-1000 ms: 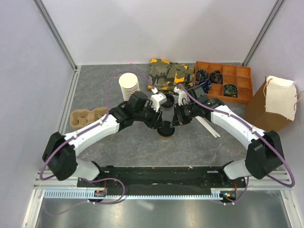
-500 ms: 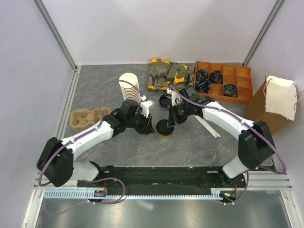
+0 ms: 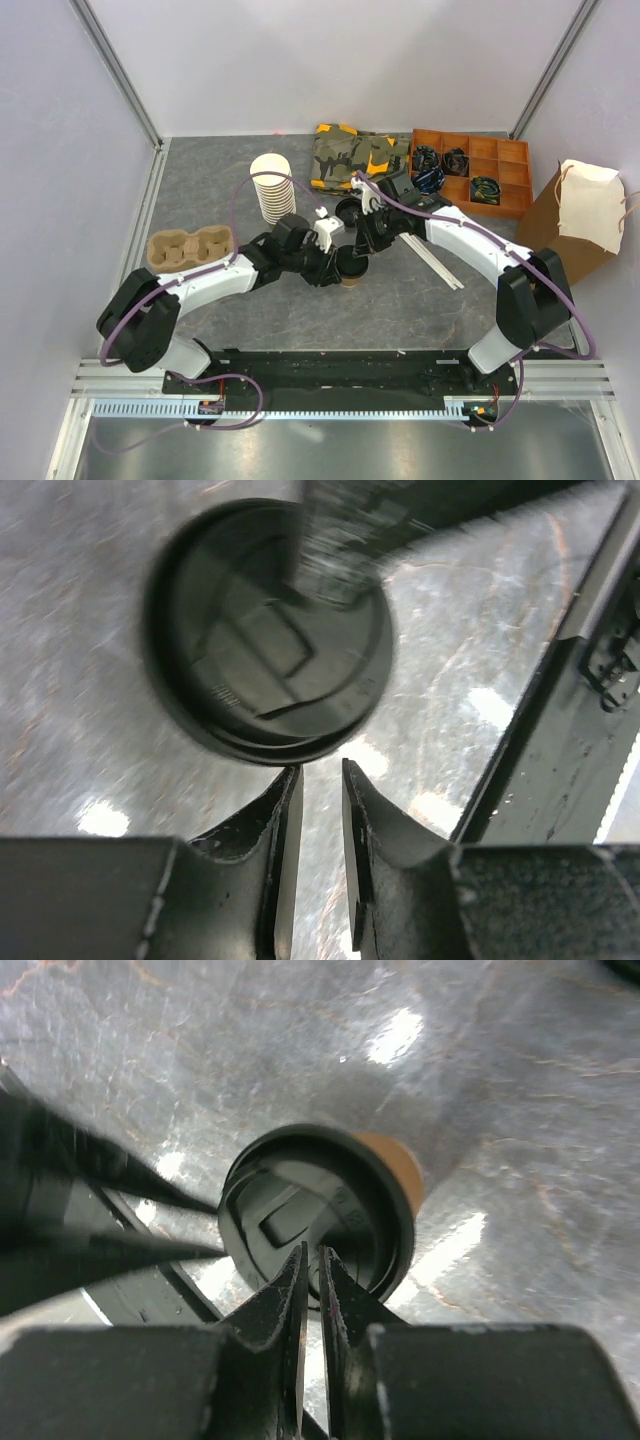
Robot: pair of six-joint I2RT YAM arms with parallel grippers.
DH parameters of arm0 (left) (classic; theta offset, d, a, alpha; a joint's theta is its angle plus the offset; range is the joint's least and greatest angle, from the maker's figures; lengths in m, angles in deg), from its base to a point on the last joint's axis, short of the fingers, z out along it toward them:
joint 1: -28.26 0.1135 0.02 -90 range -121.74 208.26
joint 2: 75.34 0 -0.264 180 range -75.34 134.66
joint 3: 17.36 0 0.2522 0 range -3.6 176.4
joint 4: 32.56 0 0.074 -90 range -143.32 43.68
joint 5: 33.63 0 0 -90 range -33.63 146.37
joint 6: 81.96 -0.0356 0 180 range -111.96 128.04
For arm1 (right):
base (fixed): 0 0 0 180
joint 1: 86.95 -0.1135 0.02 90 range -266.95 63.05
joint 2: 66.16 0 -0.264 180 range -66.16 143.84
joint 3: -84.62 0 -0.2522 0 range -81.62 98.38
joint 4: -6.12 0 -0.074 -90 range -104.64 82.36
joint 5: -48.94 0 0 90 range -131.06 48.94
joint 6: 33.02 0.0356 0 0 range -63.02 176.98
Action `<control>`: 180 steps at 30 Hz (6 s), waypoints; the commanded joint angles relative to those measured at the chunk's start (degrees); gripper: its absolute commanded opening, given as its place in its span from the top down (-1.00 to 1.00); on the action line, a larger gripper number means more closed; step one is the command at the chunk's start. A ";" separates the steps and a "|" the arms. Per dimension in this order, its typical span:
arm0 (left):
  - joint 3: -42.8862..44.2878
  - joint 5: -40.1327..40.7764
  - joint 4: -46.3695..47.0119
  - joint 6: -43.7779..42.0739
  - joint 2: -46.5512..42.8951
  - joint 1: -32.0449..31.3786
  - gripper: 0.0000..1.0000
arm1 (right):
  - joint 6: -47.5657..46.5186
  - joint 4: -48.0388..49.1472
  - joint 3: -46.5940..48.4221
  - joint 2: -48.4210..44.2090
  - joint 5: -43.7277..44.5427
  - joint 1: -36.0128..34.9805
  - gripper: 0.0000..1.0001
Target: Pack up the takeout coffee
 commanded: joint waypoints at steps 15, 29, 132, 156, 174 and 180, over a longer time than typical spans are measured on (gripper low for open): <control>7.08 1.70 -7.97 -4.79 -9.67 -0.76 0.36 | 0.49 1.77 -0.52 -0.93 -3.58 1.87 0.68; 13.07 8.82 -10.81 -12.71 -4.41 -2.43 0.35 | -0.92 1.15 -1.05 0.21 -1.03 1.70 0.69; -17.44 32.10 22.68 -5.77 -10.04 -12.01 -0.43 | 9.62 9.85 -19.95 -12.10 -2.09 5.92 -0.07; -9.00 32.03 39.30 -2.78 11.67 -11.48 -0.36 | 8.48 7.48 -16.35 -11.57 -4.64 16.37 -0.08; 7.43 24.73 39.48 -5.85 28.63 -6.83 -0.22 | 4.00 6.25 -11.34 -10.43 -4.81 23.40 -0.08; 11.22 21.39 35.88 -4.53 30.76 -5.68 -0.32 | 2.51 5.55 -9.32 -11.56 -4.81 24.37 -0.11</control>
